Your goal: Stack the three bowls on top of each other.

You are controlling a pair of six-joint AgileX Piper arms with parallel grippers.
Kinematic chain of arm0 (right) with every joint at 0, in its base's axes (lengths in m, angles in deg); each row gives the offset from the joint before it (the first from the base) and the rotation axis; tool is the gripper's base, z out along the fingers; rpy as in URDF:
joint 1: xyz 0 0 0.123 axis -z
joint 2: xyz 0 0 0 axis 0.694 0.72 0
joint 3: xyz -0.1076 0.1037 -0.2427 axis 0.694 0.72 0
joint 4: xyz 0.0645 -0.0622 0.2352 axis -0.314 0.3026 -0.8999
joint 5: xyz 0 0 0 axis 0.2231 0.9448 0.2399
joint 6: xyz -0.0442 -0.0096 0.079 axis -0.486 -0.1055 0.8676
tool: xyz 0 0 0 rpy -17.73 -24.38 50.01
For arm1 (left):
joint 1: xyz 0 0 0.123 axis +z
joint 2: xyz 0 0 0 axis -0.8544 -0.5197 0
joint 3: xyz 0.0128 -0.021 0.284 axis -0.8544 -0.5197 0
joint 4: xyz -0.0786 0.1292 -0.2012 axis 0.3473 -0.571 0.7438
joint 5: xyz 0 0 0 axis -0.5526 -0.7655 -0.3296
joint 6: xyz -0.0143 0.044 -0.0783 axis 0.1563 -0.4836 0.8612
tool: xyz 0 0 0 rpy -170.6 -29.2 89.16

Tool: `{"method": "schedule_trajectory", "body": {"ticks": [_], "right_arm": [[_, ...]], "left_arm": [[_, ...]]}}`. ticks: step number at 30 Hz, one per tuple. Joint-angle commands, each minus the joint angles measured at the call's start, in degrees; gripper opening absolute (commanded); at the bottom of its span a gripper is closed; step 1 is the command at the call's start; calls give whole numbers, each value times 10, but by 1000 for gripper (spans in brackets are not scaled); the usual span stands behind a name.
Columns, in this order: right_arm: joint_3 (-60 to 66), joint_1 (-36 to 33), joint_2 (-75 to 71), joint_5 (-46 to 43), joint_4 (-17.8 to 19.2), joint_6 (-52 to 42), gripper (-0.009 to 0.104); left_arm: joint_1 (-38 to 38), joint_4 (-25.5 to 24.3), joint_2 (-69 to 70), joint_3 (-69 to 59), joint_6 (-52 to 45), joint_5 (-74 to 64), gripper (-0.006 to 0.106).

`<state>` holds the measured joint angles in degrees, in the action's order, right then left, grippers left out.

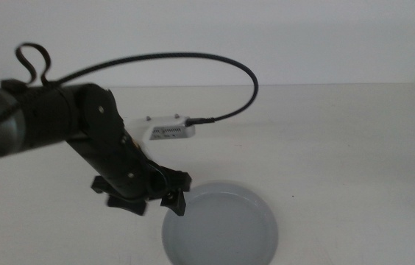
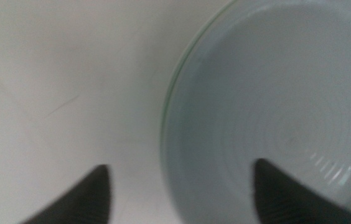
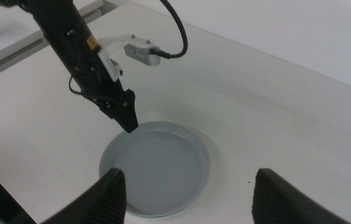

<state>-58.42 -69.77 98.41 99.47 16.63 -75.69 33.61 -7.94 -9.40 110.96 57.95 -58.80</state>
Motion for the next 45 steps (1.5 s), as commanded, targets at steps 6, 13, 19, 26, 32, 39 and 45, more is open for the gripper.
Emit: {"method": "schedule_trajectory", "body": {"ticks": [6,13,19,26,32,39,45], "right_arm": [[-13,4,4,-40,-5,-3,52],[-13,4,4,-40,-5,-3,52],[-13,4,4,-40,-5,-3,52],[-13,4,4,-40,-5,-3,52],[-13,4,4,-40,-5,-3,52],[-13,4,4,-73,-5,0,52],[-17,5,30,-124,24,105,51]], "left_arm": [[70,-14,94,76,2,-132,105],[134,-29,226,96,-25,-189,105],[161,-78,317,96,-24,-154,105],[161,-81,363,96,-30,-122,105],[161,-76,383,96,-46,-71,105],[161,-77,426,96,-73,-31,105],[161,-79,437,96,-75,19,105]]}}
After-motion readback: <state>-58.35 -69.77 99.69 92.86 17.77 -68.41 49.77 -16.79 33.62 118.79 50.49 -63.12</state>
